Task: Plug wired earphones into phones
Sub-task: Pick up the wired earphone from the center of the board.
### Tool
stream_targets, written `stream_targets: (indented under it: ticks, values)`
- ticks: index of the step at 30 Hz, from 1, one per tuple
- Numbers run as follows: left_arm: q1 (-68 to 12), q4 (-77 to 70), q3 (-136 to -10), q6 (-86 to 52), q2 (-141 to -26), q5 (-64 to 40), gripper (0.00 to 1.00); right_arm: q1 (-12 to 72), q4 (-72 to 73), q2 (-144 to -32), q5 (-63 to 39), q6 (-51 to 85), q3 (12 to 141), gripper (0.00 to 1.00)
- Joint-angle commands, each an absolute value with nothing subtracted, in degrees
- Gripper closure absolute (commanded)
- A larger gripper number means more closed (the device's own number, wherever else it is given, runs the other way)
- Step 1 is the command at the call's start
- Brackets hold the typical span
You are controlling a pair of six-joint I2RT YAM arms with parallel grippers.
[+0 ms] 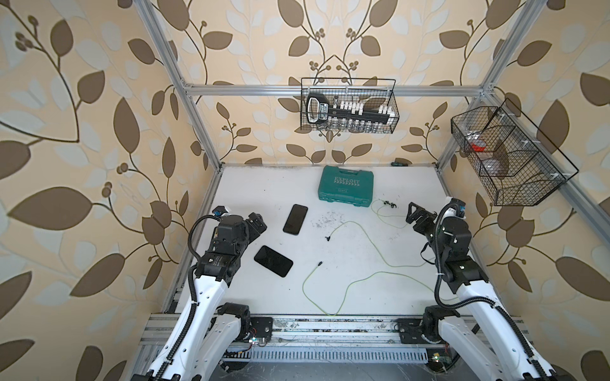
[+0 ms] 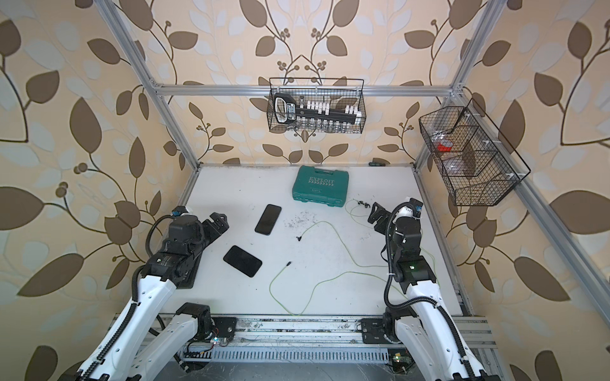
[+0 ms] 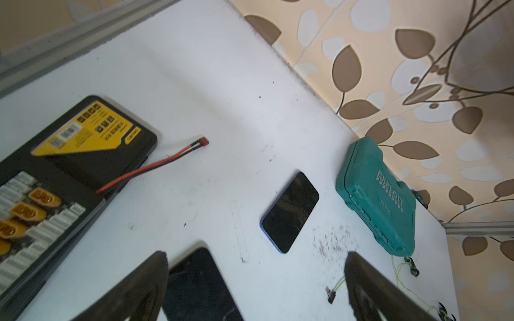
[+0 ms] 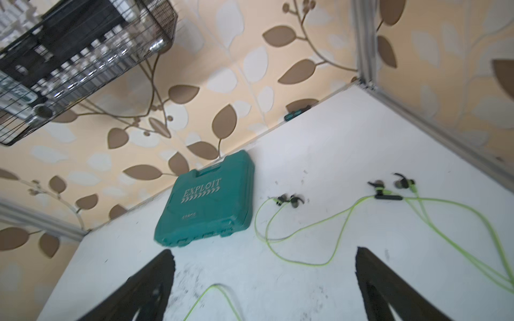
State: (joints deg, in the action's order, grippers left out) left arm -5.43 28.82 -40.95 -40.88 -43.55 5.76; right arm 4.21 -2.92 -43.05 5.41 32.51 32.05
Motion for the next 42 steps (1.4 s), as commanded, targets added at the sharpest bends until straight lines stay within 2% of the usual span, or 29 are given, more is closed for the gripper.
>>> stream_targets:
  ticks: [1,3,5,8,12,15,20,24,28,36,38,42]
  values:
    - [-5.23,44.91,-46.53,-45.16,-42.61,4.66,0.01,4.77,-10.87,-41.95,-12.29,37.79,34.72,0.06]
    - [-5.23,49.43,-47.30,-46.69,-42.78,4.37,0.01,9.01,-12.38,-41.75,-14.37,41.36,35.30,0.10]
    - [-5.19,51.53,-46.62,-48.55,-42.84,3.76,0.01,17.98,-13.86,-41.75,-9.15,45.03,35.61,0.13]
    - [-5.27,52.47,-45.23,-51.37,-43.07,2.53,0.01,36.85,-12.94,-43.98,4.43,53.79,34.72,0.19]
    - [-5.28,51.73,-42.82,-53.56,-43.42,1.86,0.02,62.77,-13.72,-53.96,25.45,68.92,36.68,0.25]
    - [-5.36,50.63,-41.45,-53.88,-43.42,1.03,0.01,72.08,-16.73,-63.32,32.37,79.58,39.77,0.33]
    - [-5.36,50.10,-39.57,-55.46,-42.50,1.05,0.02,73.27,-12.64,-76.01,28.16,84.73,43.17,0.38]
    - [-5.38,50.30,-38.59,-56.07,-41.79,1.43,0.02,72.84,-8.81,-82.76,27.50,84.14,46.05,0.47]
    - [-5.37,50.95,-37.91,-56.68,-41.27,1.74,0.02,71.03,-7.33,-88.82,25.41,83.10,49.79,0.49]
    - [-5.41,52.18,-37.33,-57.39,-40.25,2.34,0.02,67.73,-7.57,-97.41,23.61,83.67,55.19,0.52]
    - [-5.36,52.39,-37.16,-57.57,-40.17,2.65,0.02,67.03,-9.44,-99.50,23.09,85.07,56.73,0.58]
    - [-5.36,52.72,-37.21,-57.74,-40.08,3.58,0.03,66.60,-10.60,-102.40,23.34,86.53,58.39,0.60]
